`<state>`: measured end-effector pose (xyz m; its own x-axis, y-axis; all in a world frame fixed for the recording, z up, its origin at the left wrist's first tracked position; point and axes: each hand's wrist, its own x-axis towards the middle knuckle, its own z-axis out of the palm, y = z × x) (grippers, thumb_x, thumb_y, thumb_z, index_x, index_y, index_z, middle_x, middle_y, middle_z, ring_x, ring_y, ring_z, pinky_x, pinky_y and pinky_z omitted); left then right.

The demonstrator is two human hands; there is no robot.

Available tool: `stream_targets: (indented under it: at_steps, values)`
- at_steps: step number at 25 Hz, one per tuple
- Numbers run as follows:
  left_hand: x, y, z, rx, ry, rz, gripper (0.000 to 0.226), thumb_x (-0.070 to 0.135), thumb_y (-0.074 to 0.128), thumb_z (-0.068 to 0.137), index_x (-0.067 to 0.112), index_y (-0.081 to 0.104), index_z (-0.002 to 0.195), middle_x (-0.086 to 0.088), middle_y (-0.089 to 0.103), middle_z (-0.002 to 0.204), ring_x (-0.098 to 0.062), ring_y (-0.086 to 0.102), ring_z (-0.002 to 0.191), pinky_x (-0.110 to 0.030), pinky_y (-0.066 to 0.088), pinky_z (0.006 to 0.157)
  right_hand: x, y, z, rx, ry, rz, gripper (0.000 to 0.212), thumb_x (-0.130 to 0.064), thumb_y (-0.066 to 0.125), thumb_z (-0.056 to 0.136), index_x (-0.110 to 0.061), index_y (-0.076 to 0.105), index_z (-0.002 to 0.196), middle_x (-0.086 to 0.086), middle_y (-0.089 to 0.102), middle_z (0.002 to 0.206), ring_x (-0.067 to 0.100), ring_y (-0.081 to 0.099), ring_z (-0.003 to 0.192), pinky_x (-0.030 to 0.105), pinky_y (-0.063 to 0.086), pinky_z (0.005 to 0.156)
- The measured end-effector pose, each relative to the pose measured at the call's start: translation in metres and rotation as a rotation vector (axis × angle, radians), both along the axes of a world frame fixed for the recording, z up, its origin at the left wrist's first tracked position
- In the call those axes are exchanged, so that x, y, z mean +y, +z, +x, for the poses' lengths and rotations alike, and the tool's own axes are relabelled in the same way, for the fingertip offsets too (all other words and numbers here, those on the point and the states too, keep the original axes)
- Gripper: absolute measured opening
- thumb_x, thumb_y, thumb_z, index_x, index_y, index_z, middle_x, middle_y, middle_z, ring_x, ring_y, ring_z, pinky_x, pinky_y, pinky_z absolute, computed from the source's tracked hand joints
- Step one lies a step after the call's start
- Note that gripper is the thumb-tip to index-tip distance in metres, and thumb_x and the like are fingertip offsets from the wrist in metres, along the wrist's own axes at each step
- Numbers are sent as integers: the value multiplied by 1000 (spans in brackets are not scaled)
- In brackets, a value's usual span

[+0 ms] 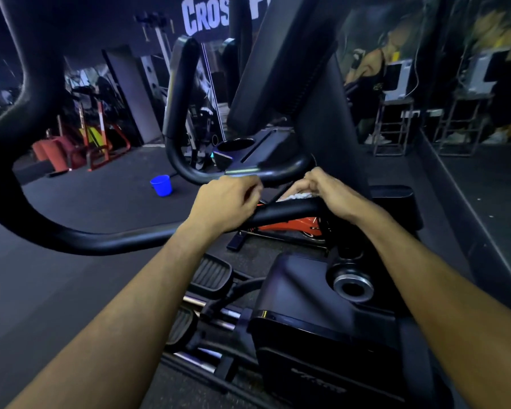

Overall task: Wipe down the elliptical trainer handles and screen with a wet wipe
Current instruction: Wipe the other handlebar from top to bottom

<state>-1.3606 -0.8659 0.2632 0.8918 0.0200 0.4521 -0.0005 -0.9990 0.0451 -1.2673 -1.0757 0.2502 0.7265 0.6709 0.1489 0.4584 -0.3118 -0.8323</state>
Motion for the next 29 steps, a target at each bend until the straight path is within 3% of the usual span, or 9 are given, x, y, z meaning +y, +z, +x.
stream_targets:
  at_steps: [4,5,7,9,12,16,23,27,29]
  values:
    - [-22,-2,10,132,-99,2,64,71,17,102,32,67,105,-7,73,107,-41,66,104,-47,53,81,2,-3,-5,-179,-75,-187,44,-32,25,107,-23,67,97,-15,67,100,6,57,97,23,40,93]
    - [-21,-4,13,128,-98,-8,66,72,14,101,32,66,105,-9,72,109,-44,65,105,-50,54,84,-2,-9,5,-164,-84,-169,47,-34,25,105,-17,68,98,-13,70,97,8,59,94,29,42,96]
    - [-18,-7,14,105,-88,-46,68,74,10,98,32,63,105,-8,71,112,-44,65,106,-52,54,87,-18,-29,20,13,-165,-15,62,-50,24,90,-5,67,96,-5,74,85,15,60,82,43,43,91]
    - [-16,-8,15,69,-75,-26,63,70,14,102,30,63,106,-10,70,113,-46,65,105,-51,54,85,-29,-55,26,158,-250,147,67,-56,23,82,-11,71,95,5,76,87,21,61,82,46,44,89]
    - [-18,-10,15,6,-54,39,54,61,21,107,28,63,113,-16,69,114,-49,65,102,-50,51,80,-33,-73,18,237,-329,328,62,-52,21,88,-26,77,94,8,76,97,28,65,97,45,46,99]
    - [-18,-11,10,-35,-26,32,57,59,19,107,24,64,105,-17,70,107,-50,65,95,-49,50,77,-47,-98,5,336,-464,464,55,-43,26,97,-32,76,76,-1,74,83,18,66,87,41,47,93]
    - [-24,-8,5,-41,-12,20,56,57,21,107,18,61,104,-18,69,108,-51,64,95,-49,47,76,-45,-125,-14,22,-663,294,47,-35,25,103,-25,64,128,1,63,134,23,53,128,44,36,115]
    - [-25,-10,4,-41,-8,36,54,56,21,108,19,60,108,-18,69,112,-53,64,97,-48,44,76,-52,-144,-49,-114,-706,344,39,-25,34,111,-22,57,143,-11,62,135,-9,58,115,11,41,104]
    - [-27,-10,3,-28,-22,21,55,57,20,107,19,60,109,-18,69,113,-53,64,98,-50,48,79,-54,-147,-53,-109,-731,364,39,-19,41,109,-22,55,146,-11,63,133,-13,58,111,0,38,95]
